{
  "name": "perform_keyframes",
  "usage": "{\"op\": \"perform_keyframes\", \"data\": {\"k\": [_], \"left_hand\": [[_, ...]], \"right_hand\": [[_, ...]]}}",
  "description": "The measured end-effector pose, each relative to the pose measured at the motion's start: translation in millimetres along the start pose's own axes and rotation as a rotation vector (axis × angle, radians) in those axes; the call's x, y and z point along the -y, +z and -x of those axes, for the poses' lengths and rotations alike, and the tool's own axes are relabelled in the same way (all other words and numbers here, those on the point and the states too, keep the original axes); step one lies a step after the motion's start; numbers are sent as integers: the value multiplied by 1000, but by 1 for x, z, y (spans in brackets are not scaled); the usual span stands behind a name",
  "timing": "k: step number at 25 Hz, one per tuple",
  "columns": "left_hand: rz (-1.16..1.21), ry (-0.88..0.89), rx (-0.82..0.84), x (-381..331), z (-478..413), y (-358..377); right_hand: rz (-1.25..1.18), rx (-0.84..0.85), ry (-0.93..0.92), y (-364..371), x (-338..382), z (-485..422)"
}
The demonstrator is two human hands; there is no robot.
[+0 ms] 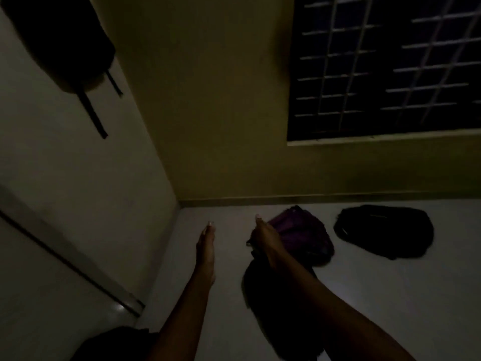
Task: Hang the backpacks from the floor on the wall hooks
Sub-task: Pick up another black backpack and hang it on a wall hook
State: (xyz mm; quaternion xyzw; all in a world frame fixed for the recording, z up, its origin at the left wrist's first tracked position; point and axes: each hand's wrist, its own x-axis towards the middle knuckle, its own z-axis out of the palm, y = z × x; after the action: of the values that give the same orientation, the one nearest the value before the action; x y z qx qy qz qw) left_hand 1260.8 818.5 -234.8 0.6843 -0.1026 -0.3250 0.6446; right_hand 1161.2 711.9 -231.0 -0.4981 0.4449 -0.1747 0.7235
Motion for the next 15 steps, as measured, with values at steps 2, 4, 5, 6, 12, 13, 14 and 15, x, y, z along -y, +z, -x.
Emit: {"op": "perform_keyframes", "data": {"k": [2, 4, 5, 6, 12, 13, 14, 15], "left_hand": [[-24, -59, 47, 24, 30, 9], [-50, -105, 88, 52, 59, 13], [-72, -137, 105, 67, 75, 15], [-83, -154, 123, 78, 88, 18], [-234, -299, 225, 138, 129, 64], [-309, -313, 236, 149, 125, 75], [-396, -315, 247, 159, 120, 87], [-476, -311, 267, 168, 113, 97]], "right_hand": [[-48, -72, 26, -21, -30, 24], [-52, -73, 70, -40, -56, 53], [-53, -96, 102, -49, -73, 64], [-49, -108, 128, -59, -90, 71], [-17, -246, 272, -126, -165, 84], [-37, -271, 308, -138, -176, 79], [-40, -294, 343, -151, -188, 73], [-46, -307, 364, -160, -193, 68]]}}
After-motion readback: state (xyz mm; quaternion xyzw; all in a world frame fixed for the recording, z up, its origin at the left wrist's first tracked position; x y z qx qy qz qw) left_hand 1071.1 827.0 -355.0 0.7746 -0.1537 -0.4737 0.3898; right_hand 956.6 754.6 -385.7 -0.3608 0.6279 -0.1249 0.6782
